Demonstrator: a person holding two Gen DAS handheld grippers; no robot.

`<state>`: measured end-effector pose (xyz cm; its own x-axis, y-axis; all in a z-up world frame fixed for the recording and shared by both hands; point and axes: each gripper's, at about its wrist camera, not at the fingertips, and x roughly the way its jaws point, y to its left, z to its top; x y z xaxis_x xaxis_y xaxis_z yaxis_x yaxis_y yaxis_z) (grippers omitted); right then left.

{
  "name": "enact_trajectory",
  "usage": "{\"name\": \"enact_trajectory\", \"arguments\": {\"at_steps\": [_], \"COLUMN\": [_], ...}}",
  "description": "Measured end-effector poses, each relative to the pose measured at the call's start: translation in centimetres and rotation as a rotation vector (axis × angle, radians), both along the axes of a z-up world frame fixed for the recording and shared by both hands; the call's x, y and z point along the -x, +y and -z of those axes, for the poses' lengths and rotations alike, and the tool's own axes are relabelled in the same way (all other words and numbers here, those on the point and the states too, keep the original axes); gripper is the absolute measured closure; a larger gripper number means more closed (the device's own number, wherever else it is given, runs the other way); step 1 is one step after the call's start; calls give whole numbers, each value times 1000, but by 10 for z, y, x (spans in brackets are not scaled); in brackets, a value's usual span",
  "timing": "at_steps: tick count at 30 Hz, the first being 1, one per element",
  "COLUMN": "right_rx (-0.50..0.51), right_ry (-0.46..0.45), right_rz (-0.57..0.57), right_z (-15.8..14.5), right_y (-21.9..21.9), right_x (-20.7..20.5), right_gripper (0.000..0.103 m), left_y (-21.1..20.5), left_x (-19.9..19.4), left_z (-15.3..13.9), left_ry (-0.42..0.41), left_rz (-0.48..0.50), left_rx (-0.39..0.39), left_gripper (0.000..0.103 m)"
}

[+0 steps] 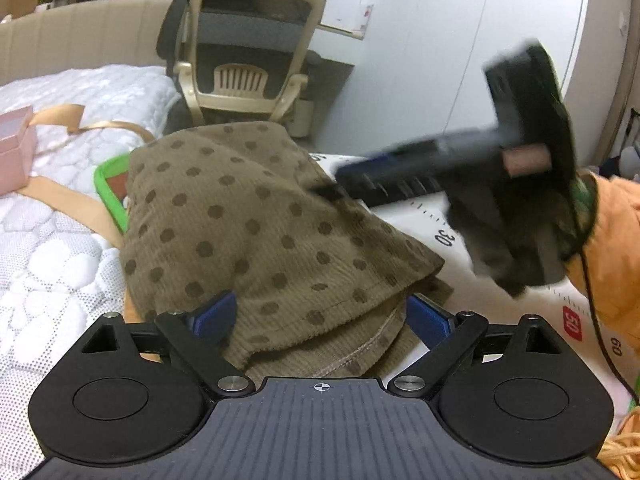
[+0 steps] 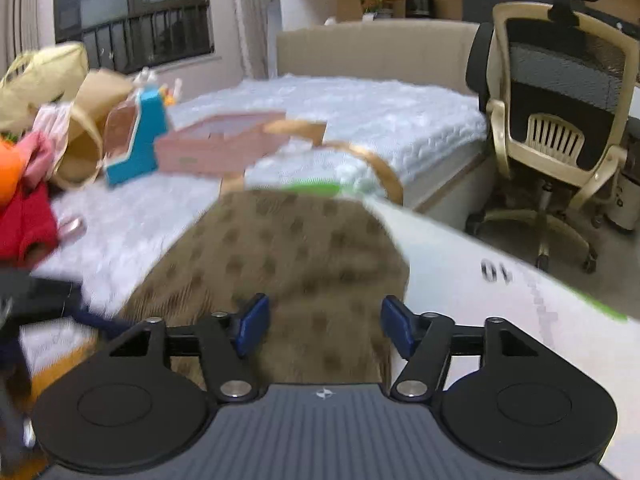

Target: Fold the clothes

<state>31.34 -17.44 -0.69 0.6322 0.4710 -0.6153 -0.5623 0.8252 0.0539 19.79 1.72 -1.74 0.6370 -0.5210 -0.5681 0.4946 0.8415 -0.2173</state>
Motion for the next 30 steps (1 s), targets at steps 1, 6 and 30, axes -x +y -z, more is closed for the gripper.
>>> {"name": "enact_trajectory", "arguments": {"at_steps": [1, 6, 30], "right_rx": [14, 3, 60], "right_ry": [12, 41, -123], "right_rz": [12, 63, 123], "right_z": [6, 21, 6], "right_y": [-4, -22, -17], "right_x": [3, 10, 33], "right_gripper": [33, 24, 17], "left_y": [-1, 3, 66], "left_x": [0, -3, -71], "left_z": [0, -7, -13], "left_ry": [1, 21, 165], "left_rz": [1, 4, -247], "left_rx": [0, 34, 315], "left_gripper": [7, 7, 12]}}
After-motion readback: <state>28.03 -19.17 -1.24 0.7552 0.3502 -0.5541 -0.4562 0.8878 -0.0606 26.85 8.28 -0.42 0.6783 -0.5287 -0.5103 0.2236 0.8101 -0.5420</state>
